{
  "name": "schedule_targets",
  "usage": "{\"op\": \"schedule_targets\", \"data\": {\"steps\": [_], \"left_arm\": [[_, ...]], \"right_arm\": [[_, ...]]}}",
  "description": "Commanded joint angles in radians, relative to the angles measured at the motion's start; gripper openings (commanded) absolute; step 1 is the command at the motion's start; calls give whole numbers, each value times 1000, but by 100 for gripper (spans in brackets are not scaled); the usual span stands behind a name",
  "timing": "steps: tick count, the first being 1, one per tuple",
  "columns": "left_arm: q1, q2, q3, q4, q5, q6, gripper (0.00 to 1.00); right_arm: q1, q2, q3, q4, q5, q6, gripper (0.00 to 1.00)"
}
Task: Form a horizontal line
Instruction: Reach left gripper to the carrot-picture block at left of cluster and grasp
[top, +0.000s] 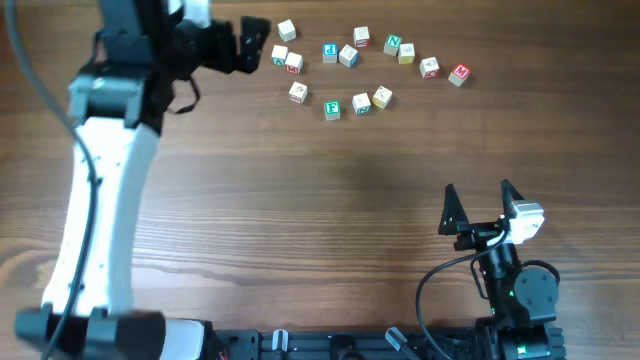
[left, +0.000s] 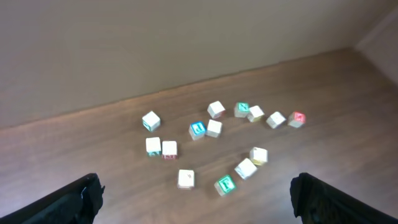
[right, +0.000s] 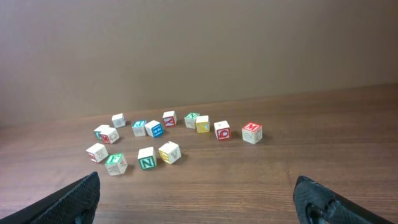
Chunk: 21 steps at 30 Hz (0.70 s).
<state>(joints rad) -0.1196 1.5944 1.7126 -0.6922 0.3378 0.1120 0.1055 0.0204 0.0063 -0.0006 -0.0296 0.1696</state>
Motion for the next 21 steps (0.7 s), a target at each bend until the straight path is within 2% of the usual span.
{"op": "schedule_targets", "data": {"steps": [1, 5, 9, 21], "left_arm": [[-22, 119, 19, 80, -55, 46, 100], [-30, 249, 19, 145, -54, 46, 100], [-47, 369, 19, 146, -31, 37, 100], [-69, 609, 19, 168, 6, 39, 100]], "right_arm": [[-6, -3, -1, 3, -6, -12, 100], [-6, -3, -1, 3, -6, -12, 100], [-6, -3, -1, 3, -6, -13, 100], [-6, -3, -1, 3, -6, -12, 100]]}}
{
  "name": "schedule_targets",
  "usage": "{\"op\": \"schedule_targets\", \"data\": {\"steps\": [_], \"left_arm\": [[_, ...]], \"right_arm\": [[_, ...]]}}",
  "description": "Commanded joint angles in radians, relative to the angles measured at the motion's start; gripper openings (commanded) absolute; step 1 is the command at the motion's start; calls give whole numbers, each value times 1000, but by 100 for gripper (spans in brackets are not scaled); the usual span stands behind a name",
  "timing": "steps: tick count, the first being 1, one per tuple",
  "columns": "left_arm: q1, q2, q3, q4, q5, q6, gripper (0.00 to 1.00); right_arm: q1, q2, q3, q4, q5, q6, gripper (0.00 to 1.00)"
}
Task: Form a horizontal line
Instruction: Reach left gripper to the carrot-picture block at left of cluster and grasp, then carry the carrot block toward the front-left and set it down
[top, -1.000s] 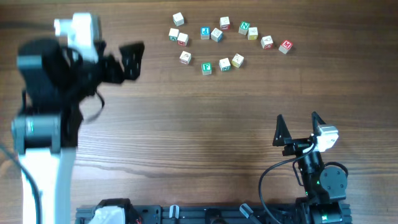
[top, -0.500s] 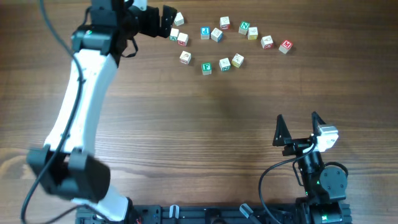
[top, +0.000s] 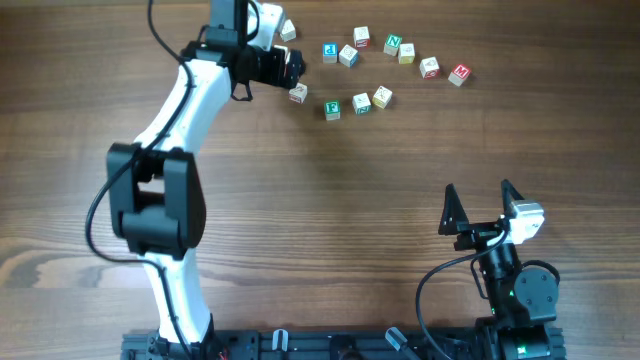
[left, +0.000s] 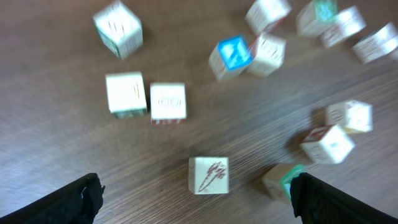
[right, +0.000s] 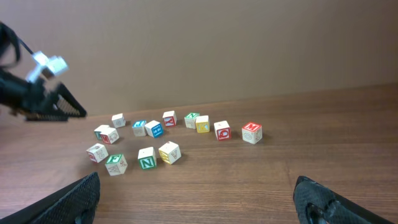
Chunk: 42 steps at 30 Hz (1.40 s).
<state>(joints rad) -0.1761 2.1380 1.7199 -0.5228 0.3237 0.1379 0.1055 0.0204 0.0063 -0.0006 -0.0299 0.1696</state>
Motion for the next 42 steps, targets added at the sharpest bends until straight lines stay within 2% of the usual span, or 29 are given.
{"op": "schedule_targets", "data": {"steps": [1, 6, 7, 9, 10, 13, 17, 19, 20, 21, 22, 23, 25, 27, 29, 34, 41, 42], "left_arm": [[-19, 86, 12, 1, 19, 13, 100], [-43, 131, 12, 38, 16, 13, 100], [-48, 140, 12, 39, 15, 13, 97], [-56, 159, 12, 38, -3, 13, 82], [-58, 163, 12, 38, -38, 13, 79], [-58, 172, 12, 37, -98, 13, 77], [-58, 192, 12, 44, -98, 13, 84], [-58, 217, 12, 46, -97, 12, 82], [-58, 222, 12, 45, -97, 12, 77], [-58, 226, 12, 45, -97, 12, 68], [-58, 226, 12, 47, -97, 12, 52], [-58, 226, 12, 50, -97, 12, 47], [-58, 220, 12, 48, -97, 12, 31], [-58, 191, 12, 33, -98, 3, 21], [-58, 139, 13, 17, -97, -24, 18], [-58, -87, 12, -132, -97, -72, 15], [-58, -376, 12, -518, -98, -102, 12], [-58, -410, 12, -588, -111, -137, 10]], "right_arm": [[-6, -3, -1, 3, -5, -12, 100], [-6, -3, -1, 3, -5, -12, 100], [-6, -3, -1, 3, -5, -12, 100], [-6, -3, -1, 3, -5, -12, 100], [-6, -3, -1, 3, -5, -12, 100], [-6, -3, -1, 3, -5, -12, 100], [-6, -3, -1, 3, -5, -12, 100], [-6, -3, -1, 3, -5, -12, 100], [-6, -3, -1, 3, -5, -12, 100], [-6, -3, -1, 3, -5, -12, 99], [-6, -3, -1, 3, -5, -12, 100], [-6, -3, -1, 3, -5, -12, 100], [-6, -3, -1, 3, -5, -12, 100], [-6, -3, -1, 3, -5, -12, 100], [-6, -3, -1, 3, -5, -12, 100], [-6, -3, -1, 3, -5, -12, 100], [-6, -3, -1, 3, -5, -12, 100], [-6, -3, -1, 3, -5, -12, 100]]}}
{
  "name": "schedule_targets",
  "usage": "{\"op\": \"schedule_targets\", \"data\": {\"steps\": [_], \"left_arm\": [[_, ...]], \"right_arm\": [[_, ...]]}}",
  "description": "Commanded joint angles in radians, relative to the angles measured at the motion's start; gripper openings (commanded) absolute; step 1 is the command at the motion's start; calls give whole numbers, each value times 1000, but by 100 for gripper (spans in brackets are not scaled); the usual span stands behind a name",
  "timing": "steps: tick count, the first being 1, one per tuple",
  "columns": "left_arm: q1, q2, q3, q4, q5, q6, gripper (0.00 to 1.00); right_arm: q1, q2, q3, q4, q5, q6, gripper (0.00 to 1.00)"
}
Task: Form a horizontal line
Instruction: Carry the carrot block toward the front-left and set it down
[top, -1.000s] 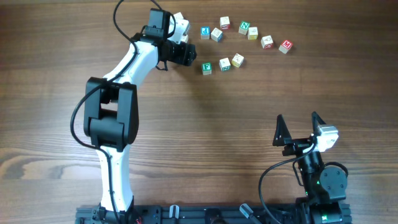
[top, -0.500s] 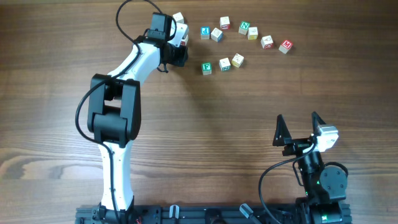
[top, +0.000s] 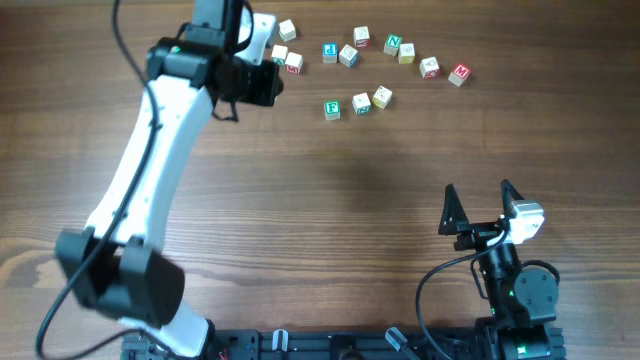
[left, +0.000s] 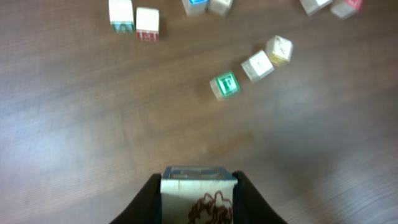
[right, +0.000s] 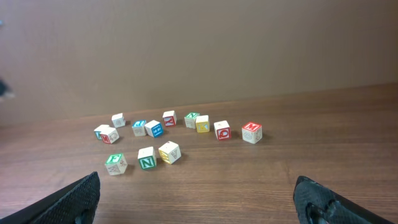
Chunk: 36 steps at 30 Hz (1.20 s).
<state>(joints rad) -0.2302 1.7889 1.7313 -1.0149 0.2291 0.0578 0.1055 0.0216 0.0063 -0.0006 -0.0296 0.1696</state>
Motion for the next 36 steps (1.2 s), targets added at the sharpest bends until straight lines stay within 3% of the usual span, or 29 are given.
{"op": "schedule_targets", "data": {"steps": [1, 6, 11, 16, 19, 22, 29, 33, 36], "left_arm": [[-3, -80, 1, -159, -45, -84, 8], [-3, -102, -1, -352, -295, -270, 4], [-3, -133, -113, -339, -328, -349, 4], [-3, -362, -449, -116, -335, -384, 4], [8, -567, -660, 45, -336, -384, 10], [55, -697, -834, 126, -336, -384, 4], [100, -648, -959, 258, -319, -377, 4], [66, -620, -959, 303, -248, -375, 4], [20, -575, -959, 374, -215, -309, 4]], "right_arm": [[-6, -4, -1, 3, -6, -12, 100], [-6, -4, -1, 3, -6, -12, 100], [-6, -4, -1, 3, -6, -12, 100], [-6, -4, -1, 3, -6, -12, 100], [-6, -4, -1, 3, -6, -12, 100], [-6, -4, -1, 3, -6, -12, 100], [-6, -4, -1, 3, -6, -12, 100], [-6, -4, -1, 3, -6, -12, 100], [-6, -4, -1, 3, -6, -12, 100]]}}
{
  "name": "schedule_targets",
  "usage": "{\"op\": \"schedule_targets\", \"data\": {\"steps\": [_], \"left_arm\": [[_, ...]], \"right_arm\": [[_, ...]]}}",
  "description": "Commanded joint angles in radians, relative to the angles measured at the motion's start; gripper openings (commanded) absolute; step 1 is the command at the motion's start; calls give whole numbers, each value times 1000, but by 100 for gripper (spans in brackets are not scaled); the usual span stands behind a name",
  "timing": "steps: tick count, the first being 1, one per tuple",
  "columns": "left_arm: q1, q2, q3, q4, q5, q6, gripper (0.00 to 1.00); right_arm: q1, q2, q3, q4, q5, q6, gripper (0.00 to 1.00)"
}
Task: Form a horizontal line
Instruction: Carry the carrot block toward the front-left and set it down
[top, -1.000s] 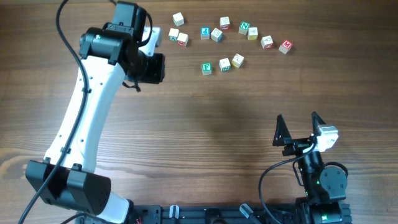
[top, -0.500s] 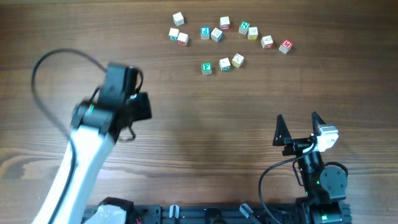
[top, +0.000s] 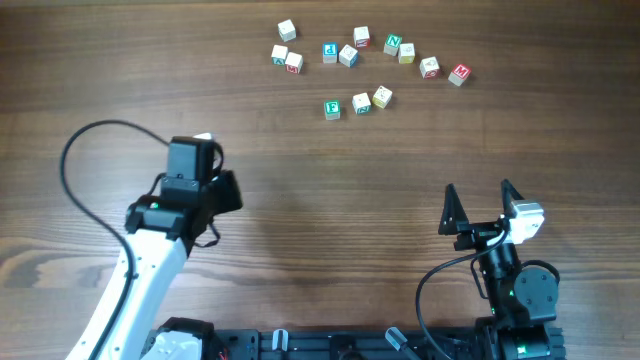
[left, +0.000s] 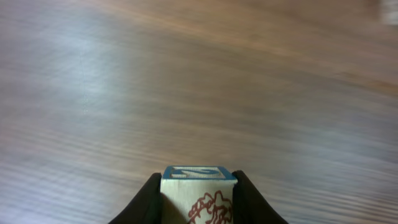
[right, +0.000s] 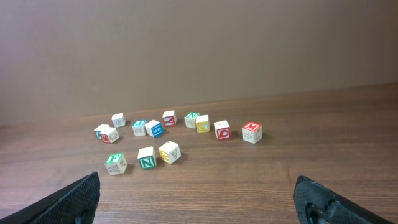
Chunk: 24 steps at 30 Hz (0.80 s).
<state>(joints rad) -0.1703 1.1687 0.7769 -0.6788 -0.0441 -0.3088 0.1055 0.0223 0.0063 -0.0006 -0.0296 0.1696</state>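
My left gripper (left: 198, 198) is shut on a wooden letter block (left: 199, 194) with a blue top face and a red drawing on its side. In the overhead view the left gripper (top: 215, 190) hangs over the left middle of the table, and the block is hidden under it. Several other letter blocks (top: 360, 60) lie scattered at the far edge; the green F block (top: 332, 109) lies nearest me. My right gripper (top: 478, 208) stands open at the near right, with nothing between its fingers (right: 74, 199).
The wooden table (top: 330, 220) stretches bare between the far blocks and both arms. A brown wall (right: 199, 43) rises behind the blocks. The arm bases and a cable loop (top: 80, 160) sit at the near edge.
My left gripper, still shut on the block, has moved from beside the far cluster back to the left middle of the table. The right arm has not moved.
My left gripper was open to the left of the far block cluster. Then it hovered open over a lone block with a red drawing. Later it was shut on that block near the cluster, and now holds it over the left middle of the table.
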Motion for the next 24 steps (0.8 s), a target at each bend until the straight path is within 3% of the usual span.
{"op": "schedule_targets", "data": {"steps": [1, 4, 9, 15, 21, 24], "left_arm": [[-44, 66, -5, 53, 39, 74, 8], [-25, 153, -5, 94, -70, 74, 7], [-12, 318, -5, 228, 34, 133, 4], [-12, 436, -5, 239, 84, 145, 5], [-17, 436, -5, 274, 99, 145, 11], [-17, 436, -5, 302, 99, 145, 26]], "right_arm": [[-6, -5, -1, 3, -6, -12, 100], [-6, -5, -1, 3, -6, -12, 100], [-6, -5, -1, 3, -6, -12, 100], [-6, -5, -1, 3, -6, -12, 100], [-6, -5, -1, 3, -6, -12, 100], [-6, -5, -1, 3, -6, -12, 100]]}}
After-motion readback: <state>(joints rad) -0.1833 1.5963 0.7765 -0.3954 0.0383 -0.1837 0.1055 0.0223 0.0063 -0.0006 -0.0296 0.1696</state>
